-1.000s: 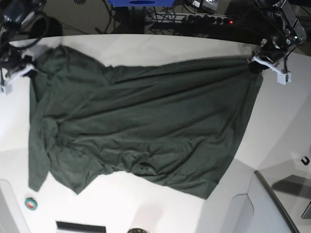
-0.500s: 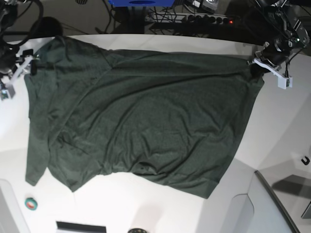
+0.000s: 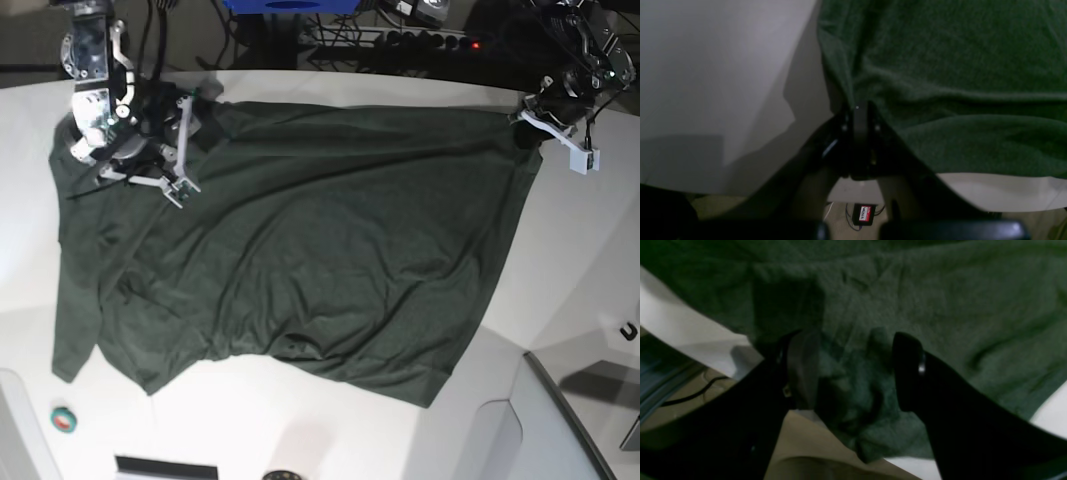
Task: Layout the t-shirt on the table in an organized manner, then fold the t-shirt properly
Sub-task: 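Move the right gripper onto the shirt's edge and grasp the fabric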
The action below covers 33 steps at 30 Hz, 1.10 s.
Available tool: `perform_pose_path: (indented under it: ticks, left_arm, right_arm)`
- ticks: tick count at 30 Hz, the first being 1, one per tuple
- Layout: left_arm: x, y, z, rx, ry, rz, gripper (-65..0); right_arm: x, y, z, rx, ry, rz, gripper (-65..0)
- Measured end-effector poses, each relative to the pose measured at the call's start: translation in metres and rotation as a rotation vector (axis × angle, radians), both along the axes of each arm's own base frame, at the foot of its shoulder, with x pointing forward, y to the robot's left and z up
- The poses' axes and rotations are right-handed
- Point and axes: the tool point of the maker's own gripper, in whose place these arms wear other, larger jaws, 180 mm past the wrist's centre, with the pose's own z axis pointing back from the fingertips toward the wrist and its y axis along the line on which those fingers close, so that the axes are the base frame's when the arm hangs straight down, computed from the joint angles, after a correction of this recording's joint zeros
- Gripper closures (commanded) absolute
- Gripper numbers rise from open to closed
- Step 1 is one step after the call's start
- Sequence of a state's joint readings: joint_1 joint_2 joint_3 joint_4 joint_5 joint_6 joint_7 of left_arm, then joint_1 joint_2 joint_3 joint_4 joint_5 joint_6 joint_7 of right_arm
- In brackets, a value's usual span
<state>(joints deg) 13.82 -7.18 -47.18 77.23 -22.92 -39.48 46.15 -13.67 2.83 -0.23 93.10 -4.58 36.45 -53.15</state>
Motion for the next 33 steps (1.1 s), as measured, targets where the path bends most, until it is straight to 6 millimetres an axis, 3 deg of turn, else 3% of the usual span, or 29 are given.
perform_pose_path:
  ticks: [5,10,14,16,19,21,24,29,33]
  left_arm:
    - [0.0,0.0,0.0,0.001,0.0,-0.001,0.0]
    - [0.0,0.001,0.001,0.002,0.0,-0.001,0.0]
    - [0.0,0.002,0.001,0.005,0.0,-0.001,0.0]
    - [0.0,0.002,0.001,0.005,-0.001,0.0,0.0]
    - [-0.001,0.004,0.002,0.007,-0.001,0.006,0.0]
    - [0.0,0.004,0.002,0.007,-0.001,0.006,0.0]
    - [0.0,0.004,0.002,0.007,-0.002,0.005,0.0]
    - [0.0,0.005,0.002,0.008,-0.003,0.005,0.0]
    - [0.0,0.01,0.005,0.022,-0.004,0.003,0.0]
  right_arm:
    - [0.001,0.0,-0.003,0.001,0.01,-0.001,-32.9]
    - [-0.004,0.028,-0.005,0.025,0.021,0.088,-32.9]
    - [-0.002,0.03,-0.013,0.025,0.045,0.097,-31.1]
    - [-0.001,0.027,-0.018,0.026,0.056,0.089,-23.4]
    - [0.004,0.025,-0.02,0.029,0.053,0.081,-5.6]
    - [0.002,0.027,-0.018,0.038,0.046,0.08,-1.1]
    - [-0.007,0.024,-0.014,0.017,0.051,0.087,-5.0]
    - [-0.01,0.023,-0.006,0.012,0.026,0.092,-17.4]
    - [-0.013,0.023,-0.007,0.011,0.031,0.092,-14.3]
